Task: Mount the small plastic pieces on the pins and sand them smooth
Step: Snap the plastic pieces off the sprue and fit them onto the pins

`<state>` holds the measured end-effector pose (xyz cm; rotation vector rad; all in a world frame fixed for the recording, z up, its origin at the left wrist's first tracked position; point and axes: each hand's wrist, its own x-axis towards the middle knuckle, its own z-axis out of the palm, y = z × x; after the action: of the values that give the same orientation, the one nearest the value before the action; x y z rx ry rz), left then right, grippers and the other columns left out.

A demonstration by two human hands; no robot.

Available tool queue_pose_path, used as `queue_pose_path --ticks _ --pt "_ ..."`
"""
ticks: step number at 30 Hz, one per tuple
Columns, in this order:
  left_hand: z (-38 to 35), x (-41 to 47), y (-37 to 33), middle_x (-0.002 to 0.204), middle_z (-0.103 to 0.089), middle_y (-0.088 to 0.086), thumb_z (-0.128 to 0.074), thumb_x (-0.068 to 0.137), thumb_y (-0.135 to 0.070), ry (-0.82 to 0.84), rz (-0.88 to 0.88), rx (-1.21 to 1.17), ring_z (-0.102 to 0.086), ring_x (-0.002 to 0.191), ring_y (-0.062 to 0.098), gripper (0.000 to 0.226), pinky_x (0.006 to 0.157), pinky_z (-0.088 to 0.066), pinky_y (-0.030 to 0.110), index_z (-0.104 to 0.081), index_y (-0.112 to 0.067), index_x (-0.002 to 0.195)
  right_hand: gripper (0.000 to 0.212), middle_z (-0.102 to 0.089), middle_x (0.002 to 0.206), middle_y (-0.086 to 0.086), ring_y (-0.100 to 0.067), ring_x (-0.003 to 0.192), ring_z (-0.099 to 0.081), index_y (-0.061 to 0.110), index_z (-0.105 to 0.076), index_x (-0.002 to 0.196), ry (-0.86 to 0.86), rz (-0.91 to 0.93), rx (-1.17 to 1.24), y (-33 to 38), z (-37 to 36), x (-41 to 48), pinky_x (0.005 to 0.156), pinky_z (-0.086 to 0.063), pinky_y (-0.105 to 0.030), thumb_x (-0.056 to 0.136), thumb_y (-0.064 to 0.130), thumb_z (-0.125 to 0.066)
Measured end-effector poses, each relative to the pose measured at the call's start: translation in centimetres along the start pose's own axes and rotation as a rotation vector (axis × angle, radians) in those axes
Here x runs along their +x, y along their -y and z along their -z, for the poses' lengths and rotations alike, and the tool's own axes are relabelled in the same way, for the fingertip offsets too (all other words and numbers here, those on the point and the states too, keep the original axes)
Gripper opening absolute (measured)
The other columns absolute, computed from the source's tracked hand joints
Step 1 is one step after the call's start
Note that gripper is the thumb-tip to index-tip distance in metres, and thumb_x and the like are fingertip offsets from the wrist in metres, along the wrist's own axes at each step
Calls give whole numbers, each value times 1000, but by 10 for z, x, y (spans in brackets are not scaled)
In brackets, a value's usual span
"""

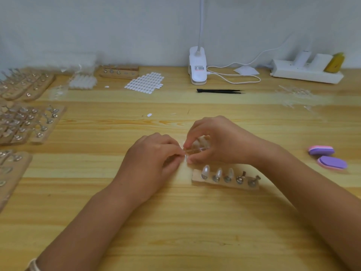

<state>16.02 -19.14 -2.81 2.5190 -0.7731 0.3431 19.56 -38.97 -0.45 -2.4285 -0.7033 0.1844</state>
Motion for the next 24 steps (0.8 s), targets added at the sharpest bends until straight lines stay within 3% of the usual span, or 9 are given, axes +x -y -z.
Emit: queue_pose_path --ticks 6,13,16,20,24 --pt "1 0 -1 92 -72 -12 -73 84 -16 2 24 -18 -63 85 16 11 76 -48 36 -79 -21 92 1 -71 82 12 2 78 -61 17 -80 82 -106 0 26 -5 -6 6 72 -39 -10 82 16 -79" --pt "2 0 -1 93 -72 -10 -73 84 -16 3 20 -3 -62 86 17 11 76 -49 36 -79 -19 93 9 -69 92 2 -14 90 -59 16 -78 94 -99 59 -103 -2 -10 9 83 -49 -41 88 22 -76" --pt "2 0 -2 92 -72 -10 -71 84 -18 4 27 -13 -61 86 16 12 76 -50 37 -79 -20 93 11 -69 96 5 -13 98 -55 19 -78 96 -66 49 -116 -3 -7 7 87 -47 -42 87 25 -78" --pt "3 0 -3 93 -71 -11 -71 84 -16 14 30 -2 -61 86 17 11 76 -49 38 -79 -20 92 7 -65 86 14 -12 97 -55 19 -73 89 -54 29 -90 -1 -5 5 89 -46 -41 85 22 -78" --pt "4 0 -5 93 -71 -9 -72 83 -15 19 46 10 -62 88 19 9 78 -48 36 -78 -18 90 9 -72 85 3 -9 84 -61 7 -67 80 -79 -2 71 1 1 -1 86 -48 -35 83 6 -75"
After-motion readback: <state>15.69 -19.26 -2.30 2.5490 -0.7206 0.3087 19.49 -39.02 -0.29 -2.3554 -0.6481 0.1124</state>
